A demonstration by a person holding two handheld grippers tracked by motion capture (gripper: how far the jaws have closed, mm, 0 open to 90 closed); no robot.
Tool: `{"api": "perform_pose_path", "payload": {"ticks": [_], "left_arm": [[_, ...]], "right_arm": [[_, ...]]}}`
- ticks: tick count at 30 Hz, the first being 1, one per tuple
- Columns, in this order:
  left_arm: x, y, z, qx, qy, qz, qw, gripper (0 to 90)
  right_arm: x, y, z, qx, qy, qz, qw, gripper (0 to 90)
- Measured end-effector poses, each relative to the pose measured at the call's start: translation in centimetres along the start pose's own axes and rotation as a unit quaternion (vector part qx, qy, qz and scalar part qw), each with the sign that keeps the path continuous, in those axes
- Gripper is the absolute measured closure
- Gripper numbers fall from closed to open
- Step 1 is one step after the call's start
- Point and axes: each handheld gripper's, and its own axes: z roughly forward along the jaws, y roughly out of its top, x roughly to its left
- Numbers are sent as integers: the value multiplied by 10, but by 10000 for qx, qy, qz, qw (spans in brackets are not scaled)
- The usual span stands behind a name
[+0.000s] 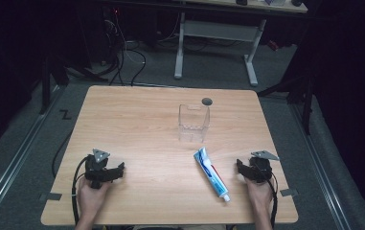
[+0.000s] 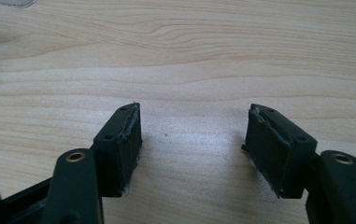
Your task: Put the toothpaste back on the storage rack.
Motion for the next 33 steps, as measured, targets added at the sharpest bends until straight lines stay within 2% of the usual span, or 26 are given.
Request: {"api": "perform_pose_path", "payload": {"ticks": [2, 7, 17, 22, 28, 33], "left_arm": [[0, 0, 0, -1, 0, 0, 10000, 164], [0, 0, 0, 0, 0, -1, 10000, 164], [0, 0, 0, 0, 1, -2, 10000, 164], [0, 0, 0, 0, 0, -1, 10000, 164], [0, 0, 0, 7, -5, -1, 10000, 164], [0, 0, 0, 0, -2, -4, 10000, 164]], "right_arm": [[-1, 0, -2, 48, 26, 36, 10000, 399], [-1, -1, -7, -33, 120, 90, 9999, 411], [5, -3, -19, -320, 609, 47, 9976, 432], [8, -3, -23, -310, 779, 9, 9965, 471], [12, -3, -28, -235, 952, -41, 9952, 474], [14, -3, -32, -288, 1152, -10, 9929, 465]]}}
